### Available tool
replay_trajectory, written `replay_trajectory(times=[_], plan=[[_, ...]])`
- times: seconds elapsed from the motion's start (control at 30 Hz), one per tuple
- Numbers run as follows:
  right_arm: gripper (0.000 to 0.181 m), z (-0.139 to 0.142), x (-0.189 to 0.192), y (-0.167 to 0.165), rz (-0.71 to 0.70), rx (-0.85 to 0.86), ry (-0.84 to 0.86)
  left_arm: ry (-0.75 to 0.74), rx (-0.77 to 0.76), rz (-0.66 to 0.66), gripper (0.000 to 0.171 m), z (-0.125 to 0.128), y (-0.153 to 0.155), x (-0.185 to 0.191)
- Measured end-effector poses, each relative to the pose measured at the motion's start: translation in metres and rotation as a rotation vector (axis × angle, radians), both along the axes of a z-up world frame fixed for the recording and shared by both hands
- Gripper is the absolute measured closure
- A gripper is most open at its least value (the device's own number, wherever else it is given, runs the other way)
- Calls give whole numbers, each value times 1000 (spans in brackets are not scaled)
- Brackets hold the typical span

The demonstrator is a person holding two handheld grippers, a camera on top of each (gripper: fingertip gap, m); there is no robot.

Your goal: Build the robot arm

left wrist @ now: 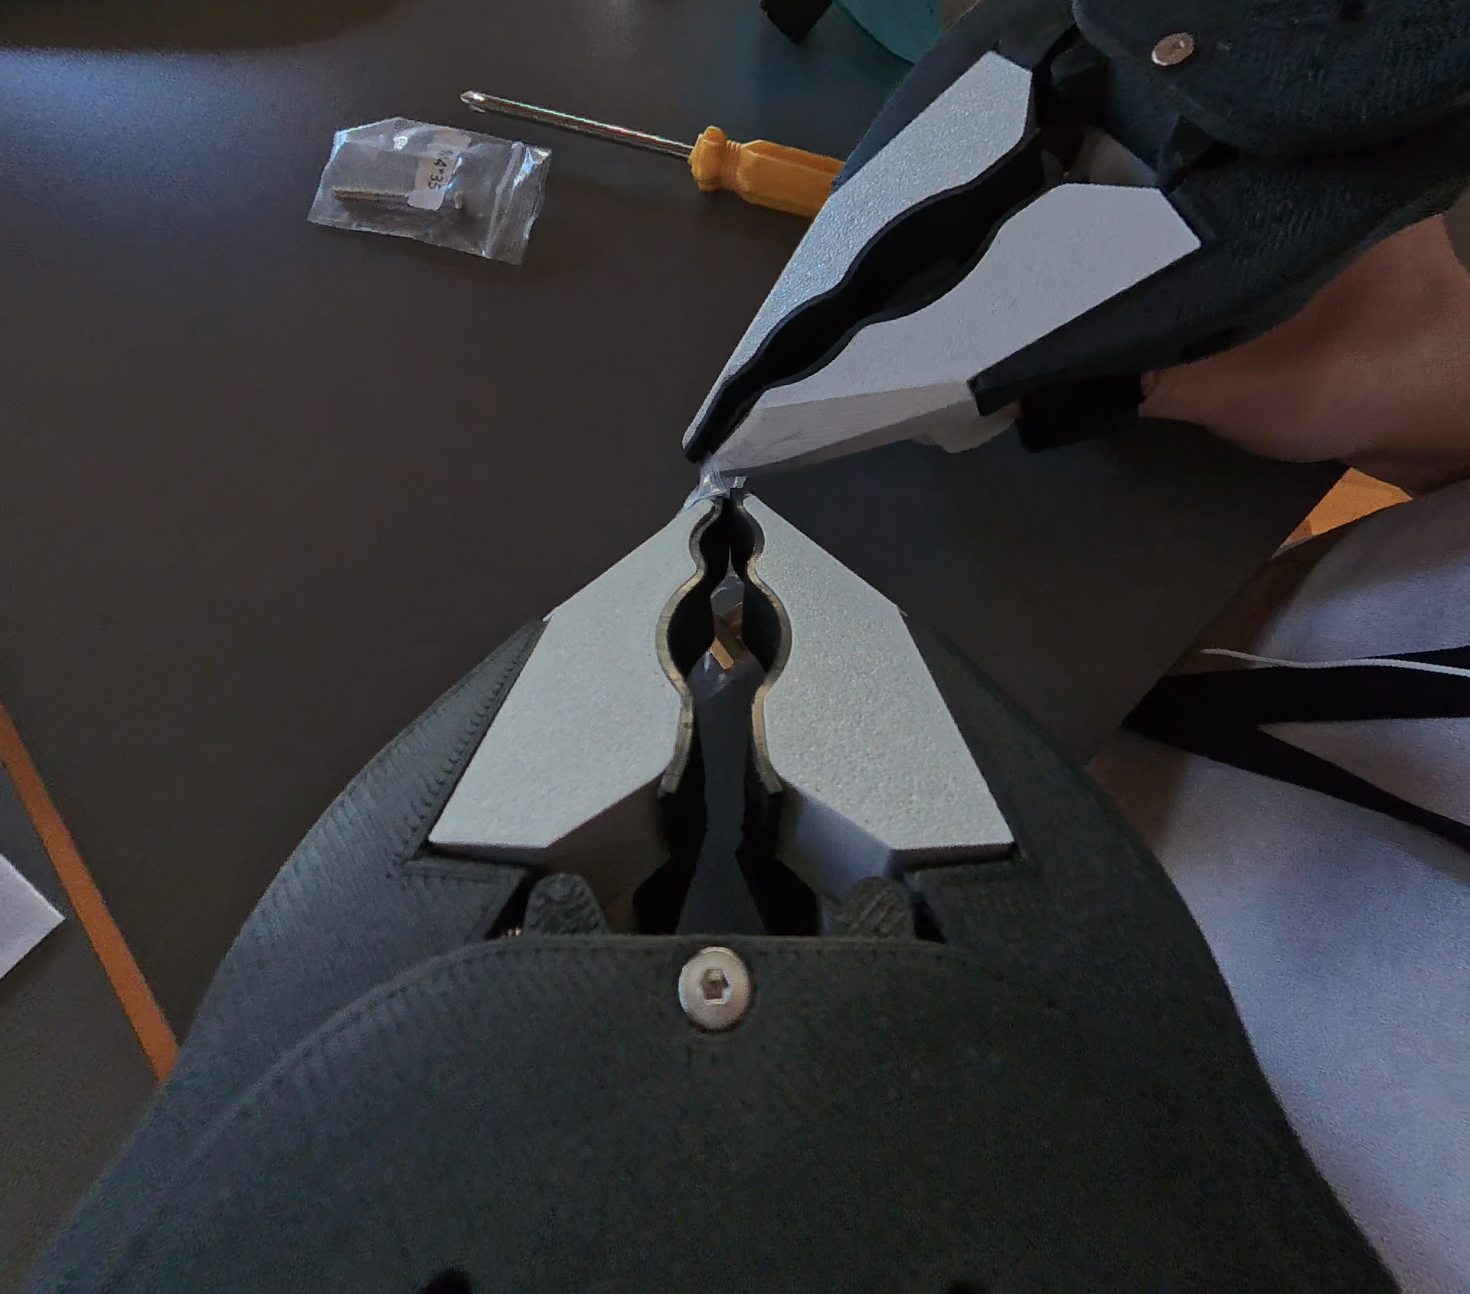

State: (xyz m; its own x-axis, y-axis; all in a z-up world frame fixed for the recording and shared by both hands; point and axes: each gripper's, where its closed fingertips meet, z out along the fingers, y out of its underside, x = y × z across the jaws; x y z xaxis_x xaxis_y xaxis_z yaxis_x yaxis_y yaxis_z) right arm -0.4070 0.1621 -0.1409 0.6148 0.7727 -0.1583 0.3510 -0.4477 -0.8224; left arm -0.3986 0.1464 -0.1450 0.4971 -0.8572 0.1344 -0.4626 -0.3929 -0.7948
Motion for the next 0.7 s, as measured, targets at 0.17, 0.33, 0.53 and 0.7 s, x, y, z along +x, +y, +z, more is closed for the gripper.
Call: replay_trajectory(times=[0.17, 0.33, 0.53, 0.7], plan=[[181, 6, 17, 15, -124, 83, -26, -36, -85, -60, 171, -2, -14, 8], [181, 18, 11, 12, -88, 72, 93, -35, 11, 15, 171, 9, 5, 0], [181, 16, 10, 7, -68, -63, 201, -29, 87, 105, 162, 11, 20, -5], [181, 16, 2, -1, -16, -171, 279, -236, -98, 90, 145, 24, 16, -4]])
